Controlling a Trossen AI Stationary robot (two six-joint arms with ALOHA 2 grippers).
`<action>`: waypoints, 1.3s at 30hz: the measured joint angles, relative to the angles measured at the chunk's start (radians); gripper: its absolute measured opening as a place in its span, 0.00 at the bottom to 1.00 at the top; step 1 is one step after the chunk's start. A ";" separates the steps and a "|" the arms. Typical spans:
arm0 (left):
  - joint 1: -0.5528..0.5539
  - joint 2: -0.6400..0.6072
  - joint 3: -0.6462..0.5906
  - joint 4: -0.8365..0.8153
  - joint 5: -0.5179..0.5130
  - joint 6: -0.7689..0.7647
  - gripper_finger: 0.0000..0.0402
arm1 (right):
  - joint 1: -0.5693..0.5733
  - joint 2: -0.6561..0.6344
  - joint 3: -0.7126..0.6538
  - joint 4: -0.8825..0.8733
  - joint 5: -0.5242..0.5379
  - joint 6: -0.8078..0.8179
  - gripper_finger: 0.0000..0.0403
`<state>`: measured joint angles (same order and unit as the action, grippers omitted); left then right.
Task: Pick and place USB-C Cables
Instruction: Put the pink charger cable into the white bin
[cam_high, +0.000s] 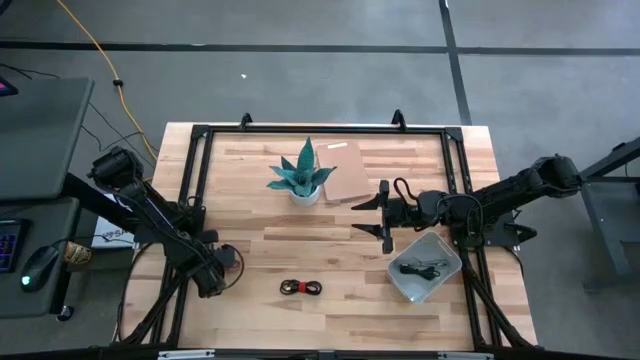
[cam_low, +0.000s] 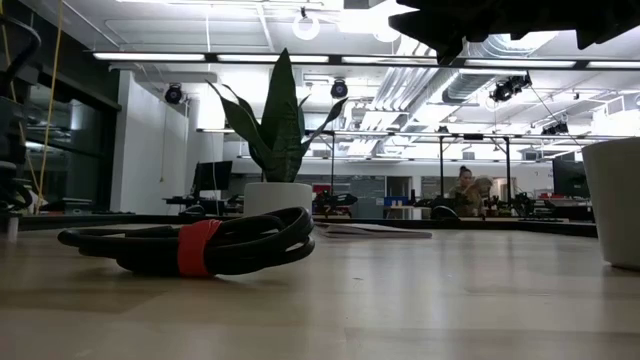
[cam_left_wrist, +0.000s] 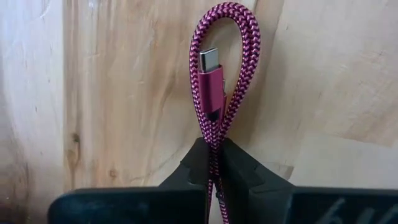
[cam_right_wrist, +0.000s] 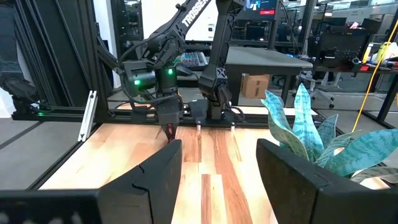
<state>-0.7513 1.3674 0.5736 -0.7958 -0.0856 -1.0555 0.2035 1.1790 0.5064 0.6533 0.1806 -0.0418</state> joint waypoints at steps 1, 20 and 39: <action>0.011 -0.006 0.001 -0.004 0.000 0.012 0.00 | 0.000 0.000 0.000 0.000 0.000 0.000 0.49; 0.389 -0.044 0.148 0.517 -0.324 0.782 0.00 | 0.000 0.000 0.000 -0.008 0.000 0.000 0.49; 0.536 -0.028 -0.199 1.784 -0.315 1.012 0.00 | 0.000 0.000 0.000 0.000 0.000 0.069 0.49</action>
<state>-0.2158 1.3393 0.3741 0.9878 -0.4008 -0.0437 0.2035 1.1786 0.5064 0.6529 0.1802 0.0269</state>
